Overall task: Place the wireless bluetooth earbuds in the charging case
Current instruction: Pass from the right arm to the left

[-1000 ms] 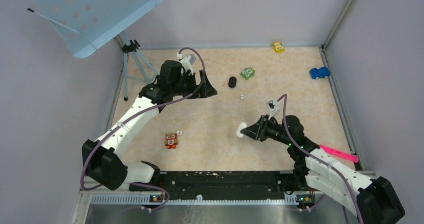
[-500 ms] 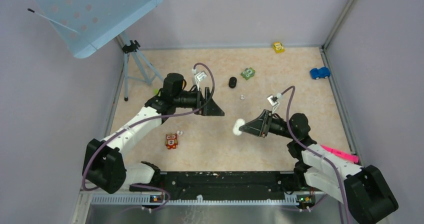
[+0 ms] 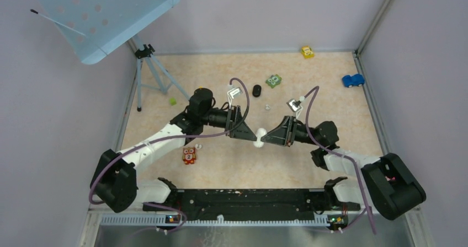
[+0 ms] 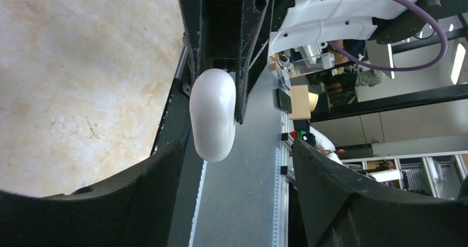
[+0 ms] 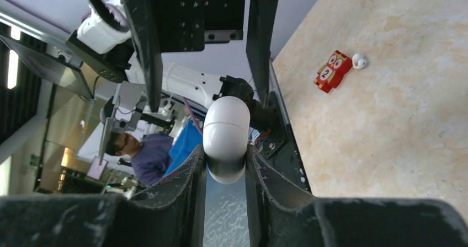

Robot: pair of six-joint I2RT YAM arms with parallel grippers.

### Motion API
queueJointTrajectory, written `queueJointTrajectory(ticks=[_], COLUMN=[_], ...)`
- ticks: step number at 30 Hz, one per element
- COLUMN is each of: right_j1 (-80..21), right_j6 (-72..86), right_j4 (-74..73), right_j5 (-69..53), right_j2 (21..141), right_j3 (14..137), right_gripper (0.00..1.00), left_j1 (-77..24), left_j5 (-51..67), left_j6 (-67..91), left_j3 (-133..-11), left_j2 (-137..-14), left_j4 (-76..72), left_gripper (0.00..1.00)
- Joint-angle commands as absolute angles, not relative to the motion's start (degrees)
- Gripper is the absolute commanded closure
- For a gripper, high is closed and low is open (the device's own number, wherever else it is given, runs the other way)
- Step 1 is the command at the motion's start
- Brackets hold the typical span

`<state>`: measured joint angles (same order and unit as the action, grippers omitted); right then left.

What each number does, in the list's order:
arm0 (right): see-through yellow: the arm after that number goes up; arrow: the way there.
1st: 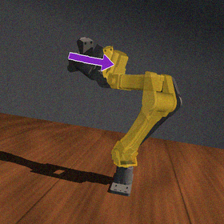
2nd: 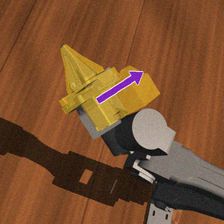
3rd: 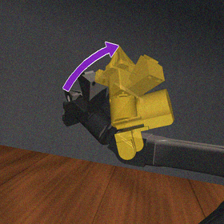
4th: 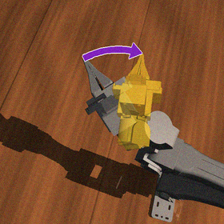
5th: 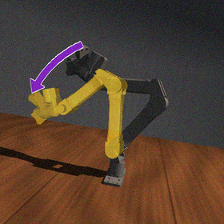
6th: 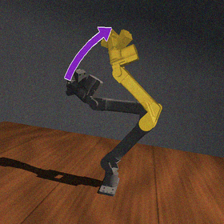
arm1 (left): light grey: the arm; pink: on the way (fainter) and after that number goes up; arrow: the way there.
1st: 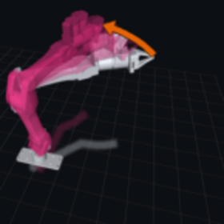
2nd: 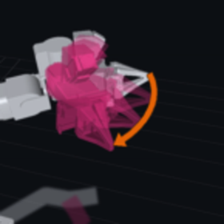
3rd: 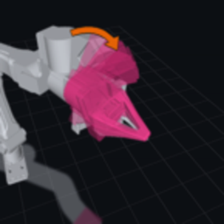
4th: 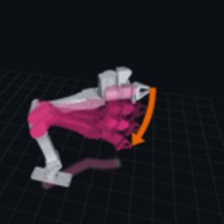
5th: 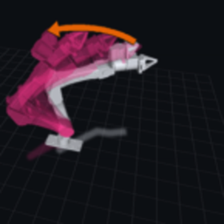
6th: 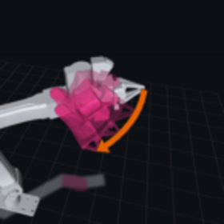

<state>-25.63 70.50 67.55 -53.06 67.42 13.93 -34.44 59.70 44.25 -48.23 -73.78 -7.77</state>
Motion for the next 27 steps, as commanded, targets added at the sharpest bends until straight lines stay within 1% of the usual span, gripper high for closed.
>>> queueJointTrajectory(ticks=[1,5,12,16,20,21,22,23,24,27], right_j1=[-25.2,-25.2,-25.1,-25.2,-25.1,-25.1,-25.1,-25.1,-25.2,-25.2], right_j6=[76.8,79.0,81.5,81.7,81.0,80.6,80.1,79.7,79.4,78.5], right_j4=[84.2,88.1,91.8,92.4,91.6,90.8,90.0,89.2,88.8,87.8], right_j5=[-55.1,-55.4,-56.4,-56.7,-56.5,-56.2,-55.7,-54.8,-54.0,-51.9], right_j2=[72.1,75.3,77.1,77.4,77.2,77.2,77.0,76.7,76.3,75.1], right_j3=[17.3,18.1,18.4,17.7,16.7,16.4,15.9,15.3,14.7,13.2], right_gripper=[1.00,1.00,1.00,1.00,1.00,0.96,0.84,0.75,0.68,0.51], left_j1=[-35.8,-36.0,-36.8,-36.9,-37.1,-37.1,-37.1,-37.1,-37.1,-37.2], left_j5=[59.3,59.3,58.8,58.8,59.6,59.6,59.7,59.6,59.5,59.5], left_j6=[48.1,49.6,53.1,56.1,57.5,57.5,57.4,57.3,57.4,58.1], left_j3=[-45.5,-44.7,-44.8,-44.7,-45.4,-45.6,-45.9,-46.1,-46.3,-46.1], left_j2=[-73.8,-74.1,-75.9,-76.8,-76.4,-76.2,-76.1,-76.0,-76.0,-75.5], left_j4=[-15.9,-18.0,-23.2,-26.7,-28.4,-28.1,-27.7,-27.2,-26.9,-27.3], left_gripper=[0.26,0.32,0.46,0.61,0.85,0.91,0.97,1.00,1.00,1.00])
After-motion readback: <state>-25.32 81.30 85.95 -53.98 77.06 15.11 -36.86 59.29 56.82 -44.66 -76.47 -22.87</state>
